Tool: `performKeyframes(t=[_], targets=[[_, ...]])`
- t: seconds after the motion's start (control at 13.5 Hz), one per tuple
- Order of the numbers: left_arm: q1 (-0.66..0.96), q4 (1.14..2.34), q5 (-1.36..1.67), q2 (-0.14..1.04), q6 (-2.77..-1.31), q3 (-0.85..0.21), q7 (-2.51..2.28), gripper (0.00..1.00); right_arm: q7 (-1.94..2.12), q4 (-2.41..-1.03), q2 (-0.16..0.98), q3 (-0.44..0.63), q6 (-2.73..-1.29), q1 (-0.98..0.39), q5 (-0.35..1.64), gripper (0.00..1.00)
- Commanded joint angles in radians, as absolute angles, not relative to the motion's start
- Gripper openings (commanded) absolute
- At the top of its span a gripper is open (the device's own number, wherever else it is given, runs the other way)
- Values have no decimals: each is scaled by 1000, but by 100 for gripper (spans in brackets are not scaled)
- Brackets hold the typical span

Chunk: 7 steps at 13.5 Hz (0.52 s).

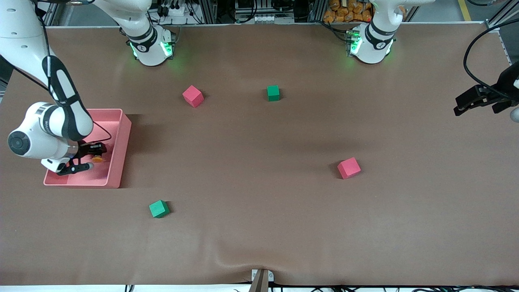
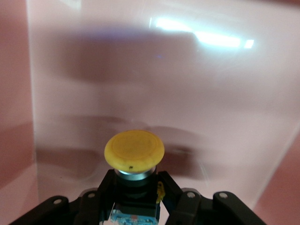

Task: Place and upright button with both arms
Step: 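Lift the button out of the bin and carry it toward the table middle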

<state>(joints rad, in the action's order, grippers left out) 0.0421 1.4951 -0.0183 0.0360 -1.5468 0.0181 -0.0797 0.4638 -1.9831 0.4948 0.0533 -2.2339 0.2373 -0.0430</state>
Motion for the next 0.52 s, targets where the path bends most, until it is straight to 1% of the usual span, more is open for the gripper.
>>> performKeyframes(t=[0.0, 0.3, 0.44], targets=[[35, 1488, -26, 38, -1545, 15, -60, 100, 497, -1954, 408, 54, -2166, 242, -25, 0], [37, 1489, -26, 38, -1545, 15, -60, 100, 500, -1950, 306, 37, -2160, 222, -25, 0], [37, 1489, -26, 40, -1545, 14, -60, 100, 499, -1909, 279, 12, -2107, 213, -25, 0]])
